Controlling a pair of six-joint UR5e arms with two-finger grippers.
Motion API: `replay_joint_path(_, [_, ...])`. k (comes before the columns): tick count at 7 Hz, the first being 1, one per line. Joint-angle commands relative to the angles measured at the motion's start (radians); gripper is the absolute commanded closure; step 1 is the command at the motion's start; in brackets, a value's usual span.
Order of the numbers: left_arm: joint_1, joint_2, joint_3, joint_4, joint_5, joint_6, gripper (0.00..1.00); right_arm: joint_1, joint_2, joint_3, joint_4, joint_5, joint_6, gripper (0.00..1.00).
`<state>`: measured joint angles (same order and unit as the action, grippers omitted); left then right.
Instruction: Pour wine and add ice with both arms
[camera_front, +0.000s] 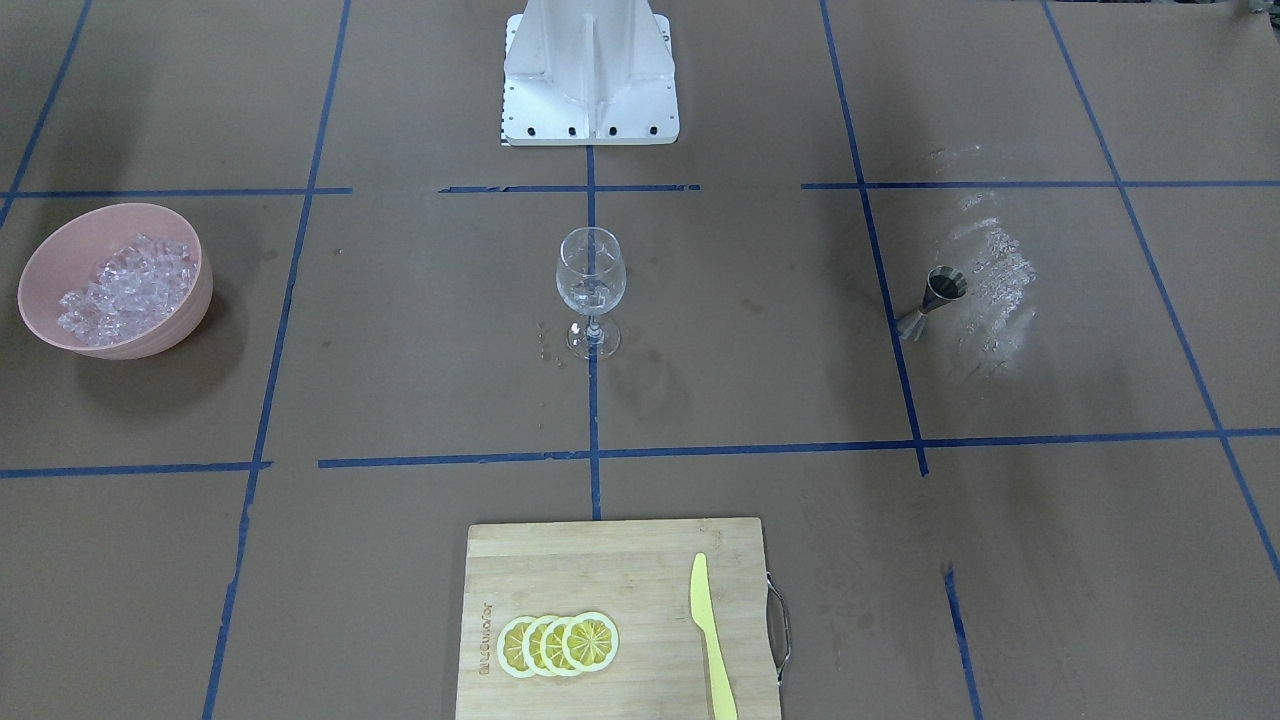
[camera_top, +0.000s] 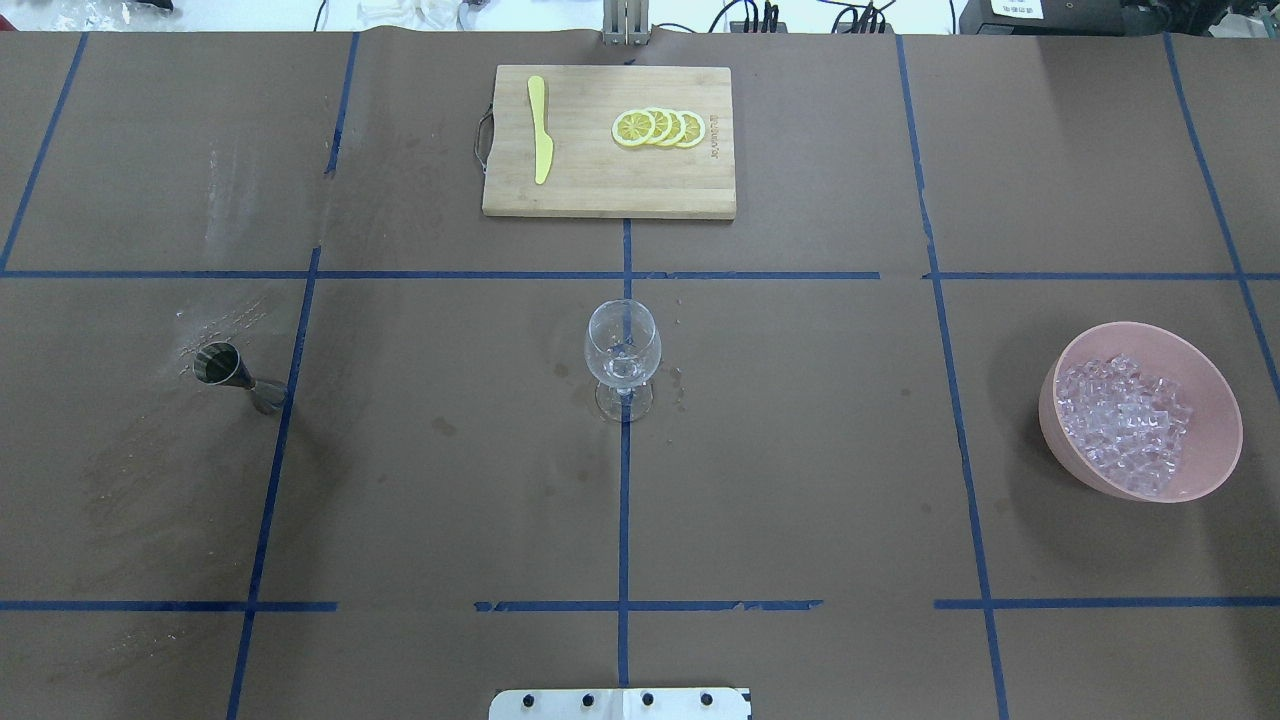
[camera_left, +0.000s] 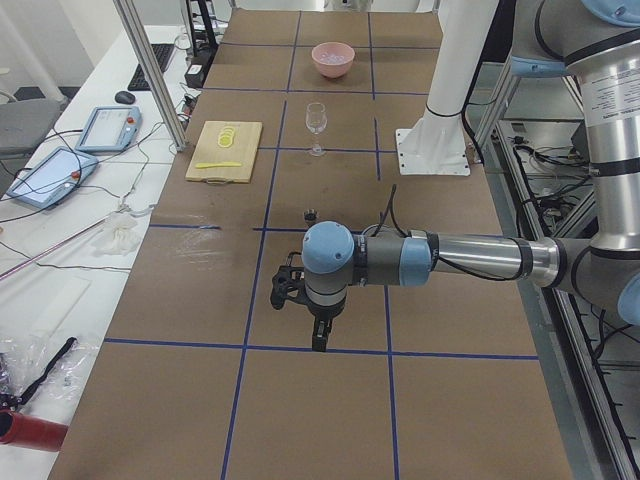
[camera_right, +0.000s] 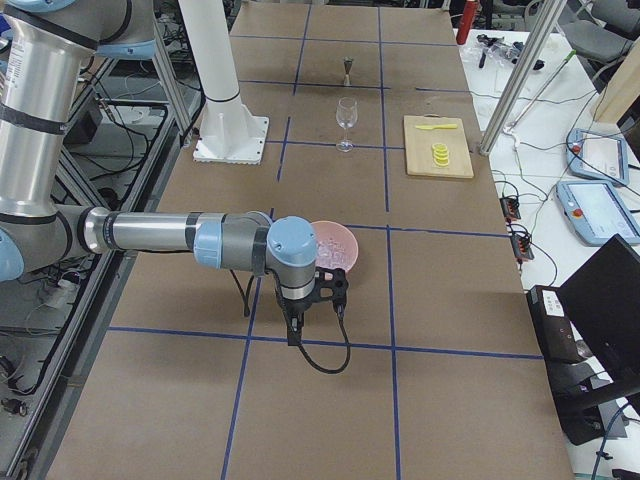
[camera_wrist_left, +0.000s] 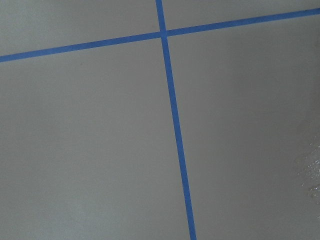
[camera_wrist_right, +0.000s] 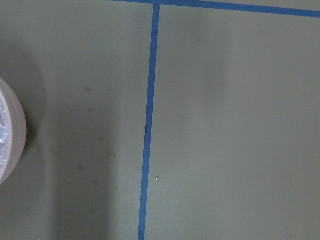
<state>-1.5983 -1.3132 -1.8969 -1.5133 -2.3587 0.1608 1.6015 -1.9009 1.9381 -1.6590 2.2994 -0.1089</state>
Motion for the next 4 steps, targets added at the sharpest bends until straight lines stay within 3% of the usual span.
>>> replay_joint_path(1, [-0.02, -0.006, -0.01, -0.004, -0.001, 0.002, 0.0, 0.0, 0.0, -0.002, -0.004, -0.011, -0.002, 0.0])
replay_joint_path(4, [-0.028, -0.021, -0.01, -0.031, 0.006, 0.009, 0.0, -0.003, 0.017, 0.001, 0.001, 0.008, 0.014, 0.0])
